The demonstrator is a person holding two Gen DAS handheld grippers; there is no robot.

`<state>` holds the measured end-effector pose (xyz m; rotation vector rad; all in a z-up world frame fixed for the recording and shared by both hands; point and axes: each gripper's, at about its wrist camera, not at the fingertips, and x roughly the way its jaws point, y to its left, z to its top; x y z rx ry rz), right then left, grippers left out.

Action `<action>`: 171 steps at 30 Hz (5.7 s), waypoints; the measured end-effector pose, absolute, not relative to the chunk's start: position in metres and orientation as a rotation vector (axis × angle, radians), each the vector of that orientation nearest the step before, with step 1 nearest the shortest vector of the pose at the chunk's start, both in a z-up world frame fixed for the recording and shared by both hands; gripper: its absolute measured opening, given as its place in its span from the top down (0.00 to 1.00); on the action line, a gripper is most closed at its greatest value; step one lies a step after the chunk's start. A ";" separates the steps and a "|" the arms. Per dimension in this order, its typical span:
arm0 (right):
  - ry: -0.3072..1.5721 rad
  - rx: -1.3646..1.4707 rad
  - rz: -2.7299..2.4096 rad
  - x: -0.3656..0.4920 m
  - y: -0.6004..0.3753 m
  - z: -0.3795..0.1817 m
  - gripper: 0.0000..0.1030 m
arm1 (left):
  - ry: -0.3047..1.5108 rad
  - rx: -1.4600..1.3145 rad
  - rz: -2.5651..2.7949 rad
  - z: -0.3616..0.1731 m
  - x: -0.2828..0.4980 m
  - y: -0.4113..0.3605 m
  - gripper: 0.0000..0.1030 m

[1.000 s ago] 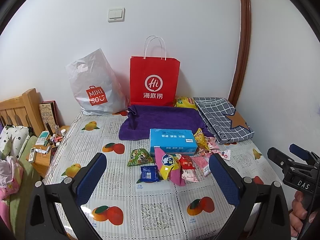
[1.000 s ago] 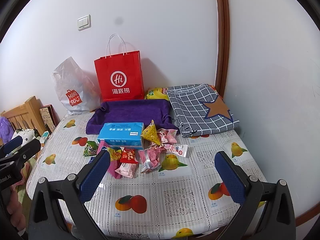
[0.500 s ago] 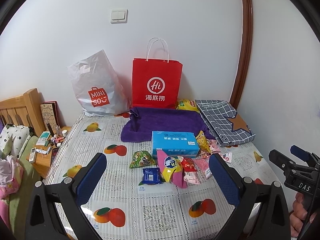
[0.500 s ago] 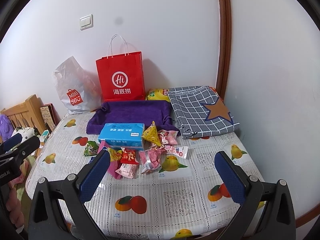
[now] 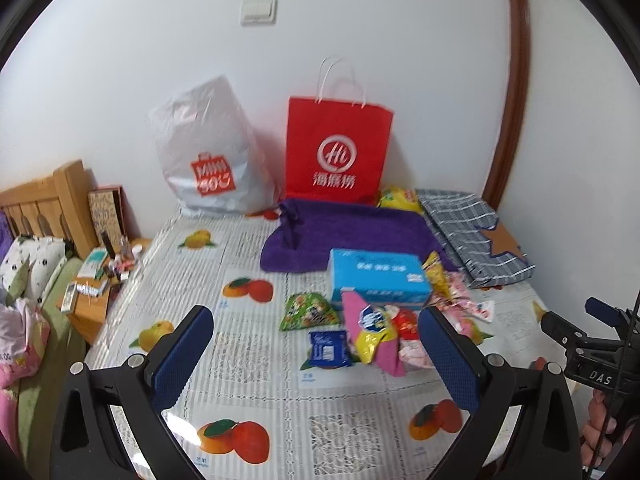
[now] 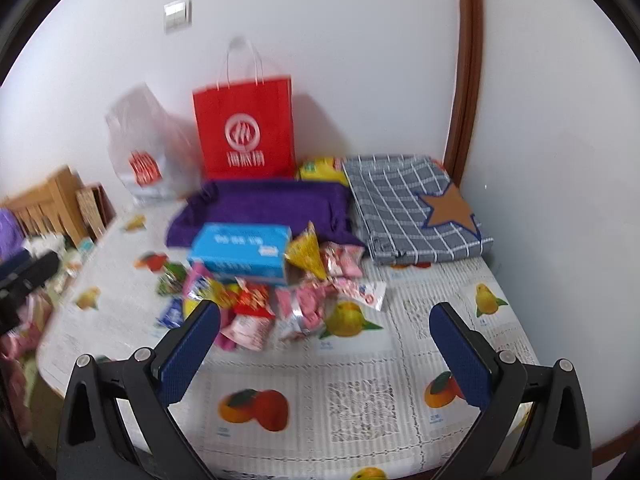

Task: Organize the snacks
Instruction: 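Grasp the pink candy stick with the right tool while the left tool approaches the green snack bag, then grasp the green snack bag with the left tool while the right tool lifts the candy stick, then carry both snacks onto the purple towel and open the right tool to release the candy stick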

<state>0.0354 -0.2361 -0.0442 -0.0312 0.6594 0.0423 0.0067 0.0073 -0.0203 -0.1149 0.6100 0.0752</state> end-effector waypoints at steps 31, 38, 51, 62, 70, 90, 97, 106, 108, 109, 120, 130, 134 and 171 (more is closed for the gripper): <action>0.855 0.013 0.169 0.220 -0.259 -0.156 0.39 | 0.844 -0.110 0.141 -0.110 0.136 0.053 0.01; 0.958 0.037 0.267 0.242 -0.256 -0.180 0.50 | 0.865 -0.133 0.120 -0.113 0.152 0.056 0.01; 1.024 0.033 0.316 0.235 -0.253 -0.203 0.52 | 0.913 -0.145 0.073 -0.127 0.160 0.057 0.01; 1.020 0.006 0.233 0.215 -0.269 -0.202 0.80 | 0.978 -0.147 0.038 -0.150 0.186 0.044 0.01; 0.986 -0.031 0.216 0.206 -0.269 -0.206 0.78 | 1.044 -0.150 0.033 -0.172 0.210 0.037 0.02; 0.942 0.042 0.148 0.189 -0.283 -0.182 0.81 | 0.961 -0.196 0.012 -0.149 0.175 0.060 0.40; 0.859 0.056 0.155 0.176 -0.275 -0.135 0.81 | 0.901 -0.203 -0.007 -0.112 0.147 0.055 0.40; 0.770 0.068 0.202 0.177 -0.256 -0.076 0.81 | 0.817 -0.197 -0.035 -0.066 0.135 0.039 0.40; 0.750 0.058 0.212 0.178 -0.250 -0.065 0.81 | 0.808 -0.200 -0.048 -0.058 0.138 0.035 0.40; 0.745 0.058 0.218 0.180 -0.248 -0.061 0.81 | 0.804 -0.199 -0.053 -0.054 0.140 0.033 0.40; 0.727 0.076 0.247 0.221 -0.232 -0.048 0.81 | 0.789 -0.142 -0.049 -0.035 0.170 0.024 0.40; 0.712 0.093 0.244 0.278 -0.222 -0.045 0.81 | 0.796 -0.103 -0.042 -0.031 0.205 0.021 0.40; 0.714 0.096 0.253 0.300 -0.217 -0.047 0.81 | 0.804 -0.098 -0.045 -0.032 0.221 0.020 0.40; 0.846 0.039 0.247 0.441 -0.208 -0.126 0.81 | 0.884 -0.094 -0.099 -0.103 0.398 0.025 0.40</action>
